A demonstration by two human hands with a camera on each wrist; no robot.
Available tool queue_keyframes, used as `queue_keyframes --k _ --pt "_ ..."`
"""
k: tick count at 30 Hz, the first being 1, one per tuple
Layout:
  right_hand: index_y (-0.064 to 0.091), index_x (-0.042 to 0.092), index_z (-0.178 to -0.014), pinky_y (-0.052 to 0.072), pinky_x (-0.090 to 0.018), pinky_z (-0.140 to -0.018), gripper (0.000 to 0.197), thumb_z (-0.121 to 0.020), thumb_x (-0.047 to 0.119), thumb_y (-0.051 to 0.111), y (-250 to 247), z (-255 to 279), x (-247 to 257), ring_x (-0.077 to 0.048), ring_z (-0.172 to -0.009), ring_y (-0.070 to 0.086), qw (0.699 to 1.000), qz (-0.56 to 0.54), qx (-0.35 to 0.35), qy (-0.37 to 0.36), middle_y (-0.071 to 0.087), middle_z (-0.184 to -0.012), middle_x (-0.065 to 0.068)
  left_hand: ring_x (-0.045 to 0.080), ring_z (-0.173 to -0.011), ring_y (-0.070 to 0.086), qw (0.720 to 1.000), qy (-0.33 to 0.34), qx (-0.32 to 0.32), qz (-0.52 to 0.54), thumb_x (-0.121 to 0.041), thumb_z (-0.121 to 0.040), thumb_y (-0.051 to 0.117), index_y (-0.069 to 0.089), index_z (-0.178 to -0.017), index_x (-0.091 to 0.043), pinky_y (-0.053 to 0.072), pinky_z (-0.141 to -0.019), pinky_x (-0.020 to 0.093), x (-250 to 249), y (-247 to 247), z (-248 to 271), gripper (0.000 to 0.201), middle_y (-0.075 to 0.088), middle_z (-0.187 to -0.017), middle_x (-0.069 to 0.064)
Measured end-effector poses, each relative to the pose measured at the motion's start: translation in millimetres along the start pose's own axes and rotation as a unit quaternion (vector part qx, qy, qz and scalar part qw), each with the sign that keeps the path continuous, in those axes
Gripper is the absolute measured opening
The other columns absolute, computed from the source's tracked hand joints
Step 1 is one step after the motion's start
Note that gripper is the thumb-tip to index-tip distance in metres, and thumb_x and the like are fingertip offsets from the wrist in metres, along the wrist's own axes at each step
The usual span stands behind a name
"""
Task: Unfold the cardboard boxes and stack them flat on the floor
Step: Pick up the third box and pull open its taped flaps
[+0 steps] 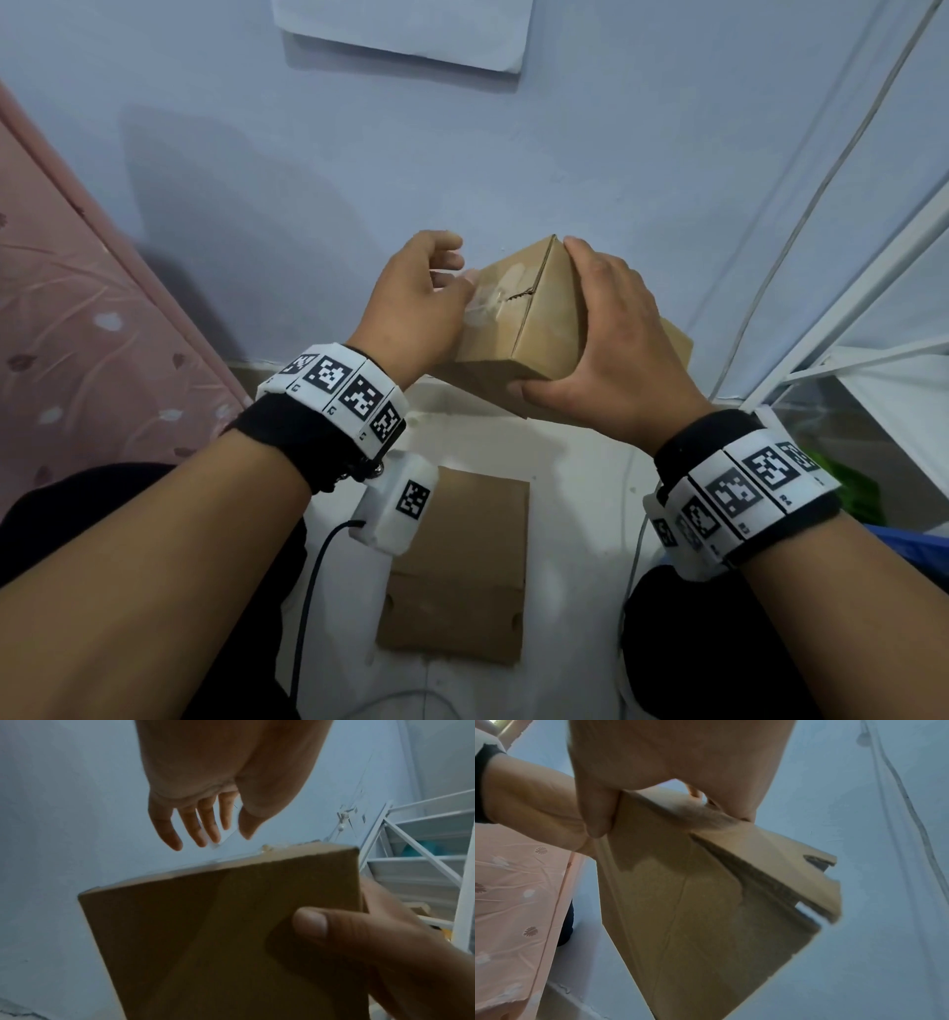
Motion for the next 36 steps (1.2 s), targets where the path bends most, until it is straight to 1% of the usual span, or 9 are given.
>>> queue_keyframes --k 3,5,8,11,13,17,21,31,36 --pt "0.023 0.015 -0.156 0.031 -0.04 -0.114 0.125 -0.056 0.063 0.08 0.5 0.1 0.6 -0.019 -0.133 0.035 1.0 0.006 -0.002 -0.005 0.039 -0.148 0.0 0.004 -0.068 0.055 0.998 0.035 0.026 -0.044 -0.029 -0.096 0.065 0.071 -0.092 -0.015 0.045 -0.067 0.021 -3.7 1.8 5.3 0.015 0.067 -0.085 -0.008" --pt "0.024 0.014 -0.156 0.029 -0.038 -0.114 0.124 -0.055 0.07 0.07 0.9 0.3 0.3 -0.019 -0.132 0.036 1.0 0.017 -0.003 -0.011 0.041 -0.147 -0.002 0.007 -0.067 0.057 0.998 0.034 0.047 -0.033 -0.026 -0.097 0.062 0.071 -0.086 -0.01 0.048 -0.067 0.028 -5.4 3.6 7.4 0.021 0.065 -0.074 -0.006" --pt "0.027 0.011 -0.155 0.029 -0.039 -0.112 0.121 -0.056 0.074 0.06 1.2 -0.1 -1.2 -0.02 -0.131 0.038 0.999 0.046 -0.01 -0.026 0.043 -0.146 -0.003 0.012 -0.069 0.06 0.997 0.023 0.076 -0.002 -0.028 -0.098 0.063 0.07 -0.087 -0.005 0.053 -0.068 0.033 -5.8 5.3 8.1 0.026 0.067 -0.078 0.005" --pt "0.029 0.01 -0.154 0.028 -0.04 -0.111 0.119 -0.058 0.076 0.058 2.6 0.7 -2.3 -0.022 -0.13 0.039 0.997 0.065 -0.008 -0.041 0.045 -0.145 -0.005 0.013 -0.068 0.058 0.995 0.021 0.095 0.019 -0.028 -0.096 0.069 0.07 -0.089 -0.002 0.053 -0.064 0.027 -6.5 6.3 9.0 0.027 0.065 -0.087 0.024" --pt "0.03 0.009 -0.154 0.028 -0.04 -0.111 0.119 -0.06 0.076 0.058 3.2 1.0 -3.4 -0.023 -0.13 0.04 0.996 0.072 -0.011 -0.046 0.045 -0.145 -0.006 0.012 -0.066 0.059 0.994 0.015 0.1 0.031 -0.026 -0.094 0.071 0.071 -0.09 0.0 0.053 -0.061 0.023 -7.0 5.7 8.6 0.026 0.065 -0.088 0.028" --pt "0.029 0.009 -0.154 0.029 -0.042 -0.111 0.12 -0.059 0.077 0.055 1.8 0.1 -4.8 -0.023 -0.13 0.04 0.996 0.076 -0.013 -0.033 0.045 -0.144 -0.006 0.009 -0.066 0.06 0.992 -0.011 0.116 0.051 -0.028 -0.092 0.074 0.073 -0.093 0.0 0.054 -0.063 0.022 -9.0 3.5 8.2 0.028 0.065 -0.083 0.012" --pt "0.03 0.009 -0.153 0.031 -0.044 -0.109 0.117 -0.061 0.078 0.054 5.7 0.2 -6.1 -0.026 -0.127 0.043 0.994 0.098 -0.007 -0.039 0.047 -0.141 -0.007 0.007 -0.066 0.057 0.99 -0.032 0.13 0.036 -0.022 -0.09 0.076 0.071 -0.094 -0.001 0.052 -0.064 0.022 -7.9 3.3 8.7 0.022 0.063 -0.079 0.007" --pt "0.025 0.014 -0.155 0.031 -0.044 -0.11 0.12 -0.057 0.076 0.055 10.1 -1.5 -9.5 -0.025 -0.129 0.041 0.992 0.12 0.024 -0.023 0.044 -0.143 -0.004 0.012 -0.068 0.059 0.983 -0.107 0.131 0.07 -0.019 -0.087 0.079 0.074 -0.076 -0.013 0.053 -0.066 0.023 -6.4 -0.2 7.3 0.014 0.068 -0.079 0.003" --pt "0.022 0.016 -0.156 0.03 -0.043 -0.111 0.123 -0.057 0.071 0.07 10.6 -2.0 -12.0 -0.025 -0.131 0.039 0.991 0.13 0.029 -0.021 0.043 -0.144 -0.003 0.013 -0.061 0.057 0.97 -0.144 0.154 0.121 -0.012 -0.092 0.073 0.072 -0.087 -0.004 0.054 -0.062 0.02 -5.4 0.1 7.0 0.01 0.062 -0.074 0.006"
Point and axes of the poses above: each hand's wrist, its own z-axis away from the middle knuckle, its own y-axis out of the palm, x = y × z, the point moved 2 cm from there along -z, towards the middle knuckle
